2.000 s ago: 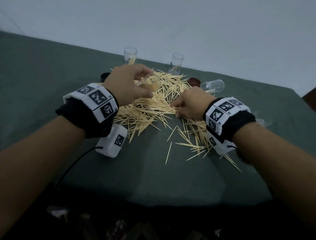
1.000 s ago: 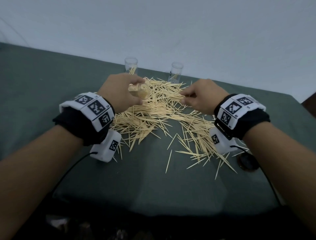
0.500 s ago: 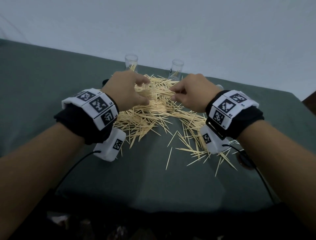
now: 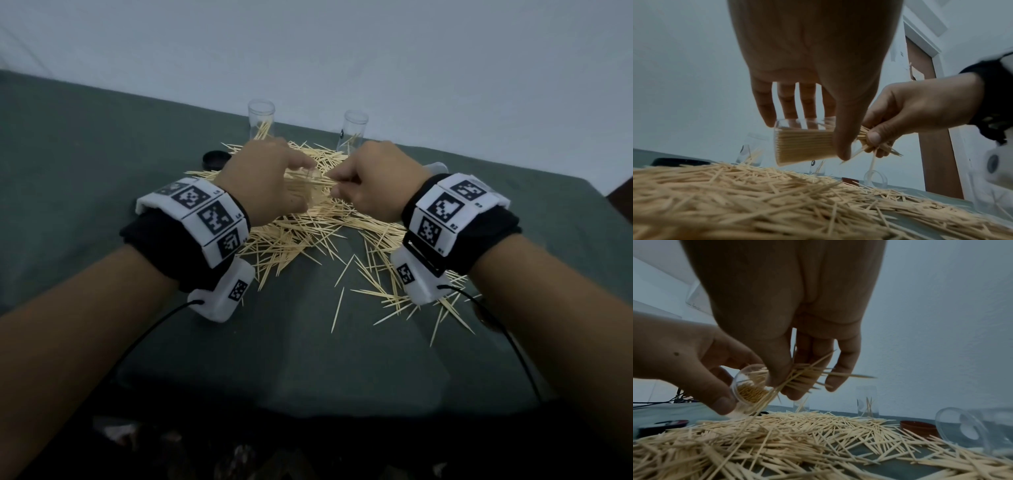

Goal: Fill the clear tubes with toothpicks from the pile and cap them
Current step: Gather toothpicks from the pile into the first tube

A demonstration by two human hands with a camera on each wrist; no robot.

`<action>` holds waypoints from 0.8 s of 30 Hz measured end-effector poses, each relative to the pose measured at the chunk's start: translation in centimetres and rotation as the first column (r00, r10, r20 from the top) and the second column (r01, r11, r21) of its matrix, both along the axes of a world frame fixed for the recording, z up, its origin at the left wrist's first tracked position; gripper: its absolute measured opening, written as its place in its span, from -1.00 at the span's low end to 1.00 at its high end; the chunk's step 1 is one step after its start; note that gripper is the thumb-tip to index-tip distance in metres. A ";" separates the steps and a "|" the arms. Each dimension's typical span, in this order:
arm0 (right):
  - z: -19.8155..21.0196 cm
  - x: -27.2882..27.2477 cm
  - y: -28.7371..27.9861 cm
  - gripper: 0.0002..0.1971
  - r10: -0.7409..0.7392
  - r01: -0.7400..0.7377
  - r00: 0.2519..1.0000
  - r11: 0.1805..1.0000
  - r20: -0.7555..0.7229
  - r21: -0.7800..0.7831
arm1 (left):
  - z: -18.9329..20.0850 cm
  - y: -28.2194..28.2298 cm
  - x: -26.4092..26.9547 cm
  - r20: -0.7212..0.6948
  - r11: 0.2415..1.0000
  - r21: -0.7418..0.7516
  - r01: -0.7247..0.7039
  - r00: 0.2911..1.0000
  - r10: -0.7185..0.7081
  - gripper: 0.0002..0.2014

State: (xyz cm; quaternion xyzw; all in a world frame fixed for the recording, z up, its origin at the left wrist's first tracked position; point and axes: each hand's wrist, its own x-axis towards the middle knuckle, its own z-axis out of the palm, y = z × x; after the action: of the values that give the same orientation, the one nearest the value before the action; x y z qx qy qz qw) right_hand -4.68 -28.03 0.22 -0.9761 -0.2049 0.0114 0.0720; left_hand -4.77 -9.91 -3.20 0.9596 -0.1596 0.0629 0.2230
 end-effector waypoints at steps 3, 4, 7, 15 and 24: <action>-0.5 0.3 0.0 -0.76 0.008 -0.008 0.999 1.000 0.031 -0.007 | -0.1 0.0 0.1 -0.030 0.998 -0.064 -0.007 1.000 0.005 -0.42; -0.6 0.4 -0.1 -0.76 0.009 -0.009 0.999 1.000 0.040 0.006 | -0.1 0.0 0.1 -0.051 0.994 -0.104 -0.019 0.999 0.014 -0.42; -1.1 0.5 0.0 -0.75 0.022 -0.027 0.997 0.998 0.079 0.064 | 0.0 0.4 0.3 -0.118 0.979 -0.199 -0.053 0.993 0.030 -0.41; -2.3 0.7 -0.3 -0.73 0.074 -0.125 0.972 0.966 0.225 0.226 | 0.3 0.7 0.3 -0.170 0.955 -0.287 -0.069 0.985 0.020 -0.40; -4.0 1.8 -1.1 -0.74 0.145 -0.209 0.937 0.962 0.317 0.178 | 0.2 0.6 0.0 -0.191 0.956 -0.290 -0.050 0.982 -0.007 -0.40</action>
State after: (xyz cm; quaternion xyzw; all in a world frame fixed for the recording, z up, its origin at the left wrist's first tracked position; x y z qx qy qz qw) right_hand -2.88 -29.10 -3.82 -0.9308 -0.3008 -0.1527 0.1407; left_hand -4.72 -9.32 -2.96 0.9192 -0.1159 -0.0035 0.3764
